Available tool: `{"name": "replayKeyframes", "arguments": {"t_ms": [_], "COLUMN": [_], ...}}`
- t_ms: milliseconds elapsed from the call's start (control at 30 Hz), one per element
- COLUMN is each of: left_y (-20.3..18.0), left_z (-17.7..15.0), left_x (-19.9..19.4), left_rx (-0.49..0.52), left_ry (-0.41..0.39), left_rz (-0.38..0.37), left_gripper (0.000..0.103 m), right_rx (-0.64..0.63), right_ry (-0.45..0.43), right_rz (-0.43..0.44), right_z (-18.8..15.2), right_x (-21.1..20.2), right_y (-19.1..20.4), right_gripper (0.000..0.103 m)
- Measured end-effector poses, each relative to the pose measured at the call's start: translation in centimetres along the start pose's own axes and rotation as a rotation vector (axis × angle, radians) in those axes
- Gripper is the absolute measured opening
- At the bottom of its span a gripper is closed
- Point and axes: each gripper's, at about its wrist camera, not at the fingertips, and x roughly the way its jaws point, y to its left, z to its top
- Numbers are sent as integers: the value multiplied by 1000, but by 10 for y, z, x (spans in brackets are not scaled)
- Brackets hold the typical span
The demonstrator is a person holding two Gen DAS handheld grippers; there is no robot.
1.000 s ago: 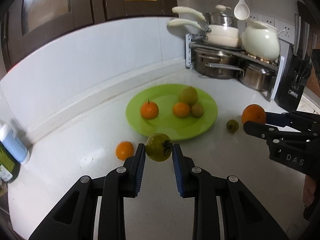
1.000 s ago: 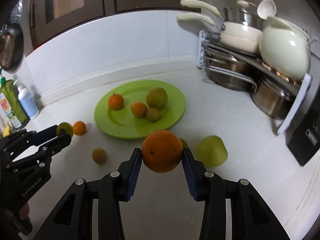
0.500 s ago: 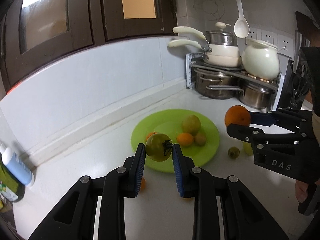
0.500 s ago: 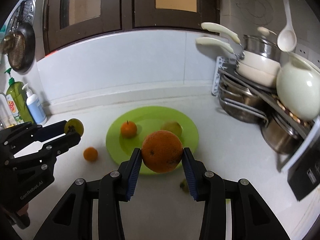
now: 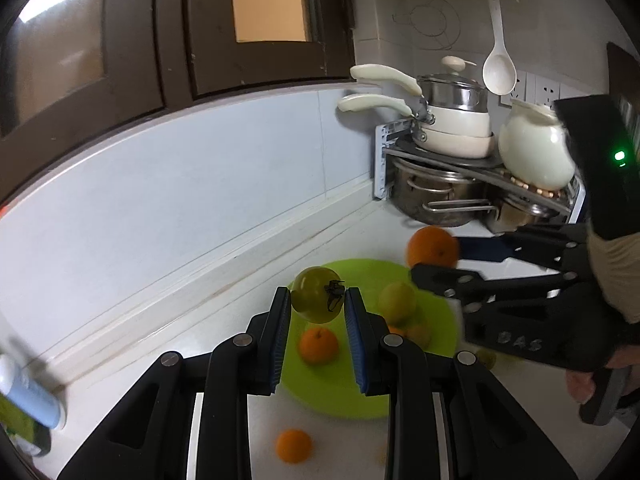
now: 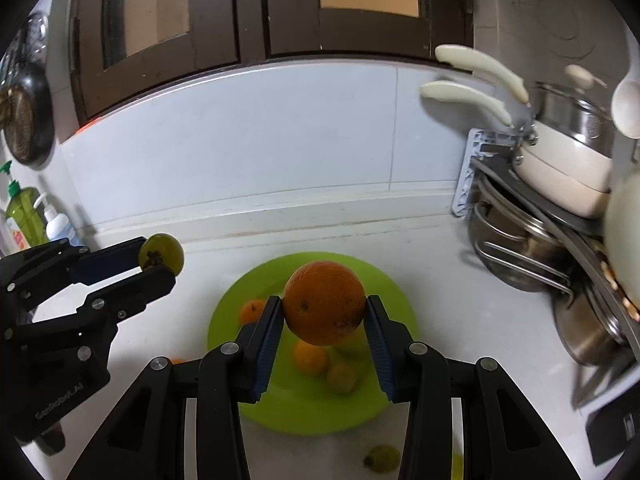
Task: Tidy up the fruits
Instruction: 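Carry the held fruits over the green plate with both tools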
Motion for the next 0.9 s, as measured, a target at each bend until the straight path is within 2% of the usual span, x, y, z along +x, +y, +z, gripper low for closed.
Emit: {"name": "replayKeyframes", "arguments": {"t_ms": [200, 333, 600, 900], "left_y": [-2, -2, 9, 10], "left_z": [16, 19, 7, -2], "left_x": [27, 53, 109, 140], "left_rx": [30, 38, 10, 24], "left_ry": [50, 114, 258, 330], "left_rz": [-22, -45, -109, -117], "left_gripper": [28, 28, 28, 28], "right_rx": [28, 31, 45, 18], "right_ry": [81, 146, 228, 278], "right_rz": [32, 42, 49, 46], "right_z": [19, 28, 27, 23], "right_x": [38, 63, 97, 122], "right_y": [-13, -20, -27, -29], "right_gripper": [42, 42, 42, 42]}}
